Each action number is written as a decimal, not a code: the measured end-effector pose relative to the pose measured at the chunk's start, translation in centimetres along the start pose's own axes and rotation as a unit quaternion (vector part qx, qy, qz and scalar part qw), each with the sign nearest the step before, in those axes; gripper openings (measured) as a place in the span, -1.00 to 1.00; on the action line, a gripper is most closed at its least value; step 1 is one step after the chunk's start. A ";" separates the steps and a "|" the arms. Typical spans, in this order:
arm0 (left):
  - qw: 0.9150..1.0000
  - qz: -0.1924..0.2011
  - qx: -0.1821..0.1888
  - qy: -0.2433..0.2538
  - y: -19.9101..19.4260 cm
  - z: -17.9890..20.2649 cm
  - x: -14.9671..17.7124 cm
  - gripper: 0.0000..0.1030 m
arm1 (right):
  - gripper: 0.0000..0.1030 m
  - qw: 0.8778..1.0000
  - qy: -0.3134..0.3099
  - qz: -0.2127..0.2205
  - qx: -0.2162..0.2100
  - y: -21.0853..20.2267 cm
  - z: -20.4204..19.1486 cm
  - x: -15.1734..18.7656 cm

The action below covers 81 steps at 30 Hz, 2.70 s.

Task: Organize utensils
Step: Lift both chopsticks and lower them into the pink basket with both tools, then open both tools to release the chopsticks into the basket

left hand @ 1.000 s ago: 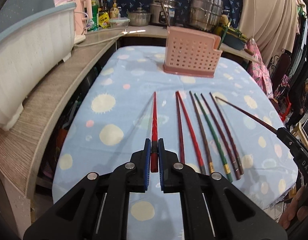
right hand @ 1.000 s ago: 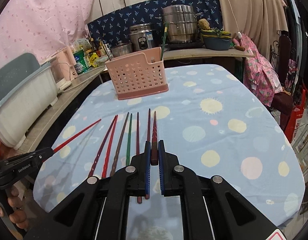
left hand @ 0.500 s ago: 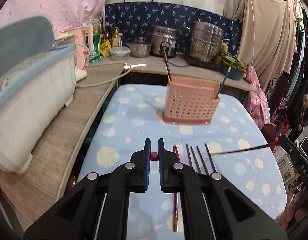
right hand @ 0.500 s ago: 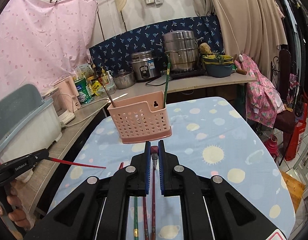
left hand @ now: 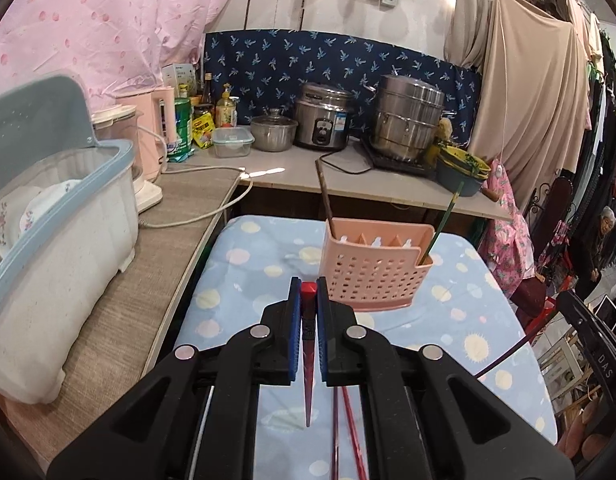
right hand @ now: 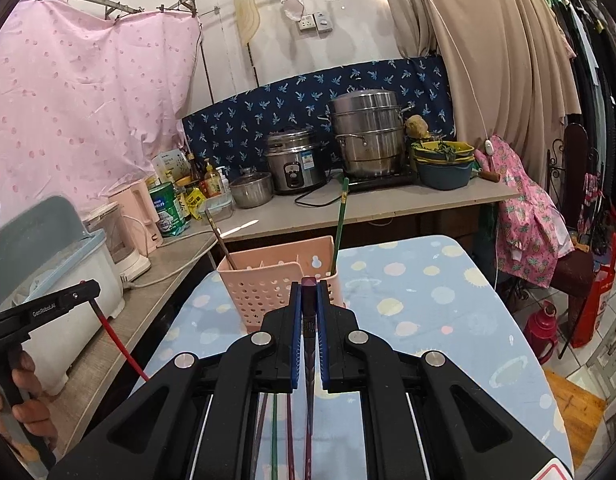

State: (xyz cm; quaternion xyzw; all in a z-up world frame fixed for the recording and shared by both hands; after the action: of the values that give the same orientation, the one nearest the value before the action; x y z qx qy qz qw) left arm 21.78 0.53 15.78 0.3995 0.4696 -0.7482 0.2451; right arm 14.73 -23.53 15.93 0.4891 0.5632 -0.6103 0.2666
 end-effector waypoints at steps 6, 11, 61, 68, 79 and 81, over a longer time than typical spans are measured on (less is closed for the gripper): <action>1.000 0.019 0.021 0.000 0.2 1.1 -3.4 -0.87 | -0.86 1.000 0.002 0.024 -0.015 0.4 -0.9 -3.8; 0.998 0.052 0.032 0.003 -0.1 2.2 -7.2 -0.87 | -0.86 0.998 0.011 0.051 -0.028 0.9 -1.8 -7.6; 0.999 0.045 -0.003 -0.022 15.6 -0.8 -11.2 -0.83 | -0.65 0.999 0.006 -0.024 -0.026 19.4 -5.3 -8.1; 0.999 0.046 -0.007 -0.024 14.8 -1.1 -10.7 -0.48 | -0.48 0.999 0.015 -0.017 -0.027 18.2 -4.7 -8.4; 0.999 0.047 -0.013 -0.021 11.7 -1.5 -9.1 -0.34 | -0.44 0.999 0.008 -0.012 -0.030 14.8 -3.6 -6.8; 0.999 0.045 -0.016 -0.018 11.1 -1.5 -8.6 -0.33 | -0.44 0.999 0.005 -0.014 -0.031 13.9 -3.4 -6.1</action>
State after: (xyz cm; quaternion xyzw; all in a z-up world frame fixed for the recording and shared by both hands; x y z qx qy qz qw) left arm 35.34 -3.06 16.91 0.4029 0.4580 -0.7360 0.2935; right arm 30.24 -24.77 15.83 0.4754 0.5899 -0.5940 0.2704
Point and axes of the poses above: each gripper's, at about its wrist camera, not at the fingertips, and y roughly the way its jaws point, z to its right, x to its underside, the point moved 4 cm from there along y, roughly the way its jaws point, and after that the axes turned 11 degrees about x, right-handed, at the moved point
